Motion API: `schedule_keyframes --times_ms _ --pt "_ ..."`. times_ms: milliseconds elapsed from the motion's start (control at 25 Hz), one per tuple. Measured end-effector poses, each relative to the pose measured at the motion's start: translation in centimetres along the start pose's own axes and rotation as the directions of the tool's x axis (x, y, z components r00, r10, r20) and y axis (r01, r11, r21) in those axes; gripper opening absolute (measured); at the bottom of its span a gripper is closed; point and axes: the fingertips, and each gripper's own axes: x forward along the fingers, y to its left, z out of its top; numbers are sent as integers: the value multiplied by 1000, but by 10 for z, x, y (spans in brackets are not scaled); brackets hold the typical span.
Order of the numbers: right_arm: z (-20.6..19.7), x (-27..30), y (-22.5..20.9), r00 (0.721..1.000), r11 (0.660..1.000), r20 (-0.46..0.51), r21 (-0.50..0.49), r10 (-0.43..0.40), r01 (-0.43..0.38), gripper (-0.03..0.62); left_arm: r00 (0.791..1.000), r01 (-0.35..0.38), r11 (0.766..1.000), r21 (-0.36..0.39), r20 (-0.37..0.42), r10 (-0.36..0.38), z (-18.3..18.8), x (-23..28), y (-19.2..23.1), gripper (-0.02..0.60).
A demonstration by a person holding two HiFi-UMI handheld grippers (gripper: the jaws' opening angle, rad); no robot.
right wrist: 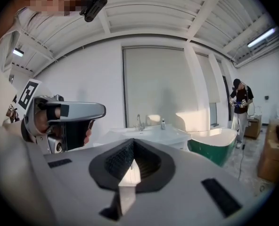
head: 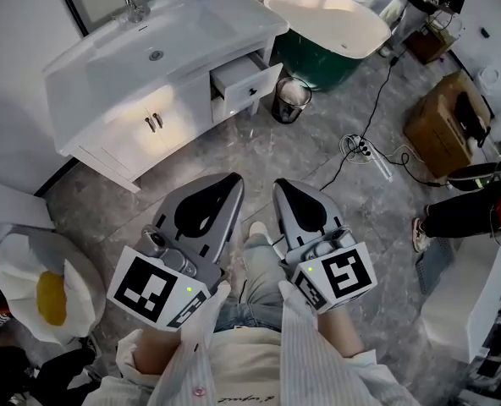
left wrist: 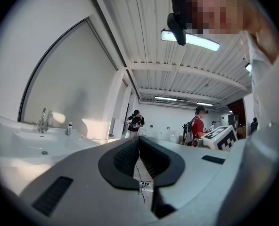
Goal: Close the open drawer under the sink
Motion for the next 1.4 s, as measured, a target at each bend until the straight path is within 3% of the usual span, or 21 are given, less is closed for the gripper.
schedule_keyframes --times_ms 440,880,1400 --pt "33 67 -112 993 993 -23 -19 117 -118 9 995 -103 994 23 20 102 28 131 37 17" --pt "20 108 -168 983 985 -64 7 175 -175 9 979 -203 979 28 15 203 24 181 76 17" --pt "29 204 -216 988 990 -74 17 139 -138 9 985 -170 984 46 41 168 42 248 161 17"
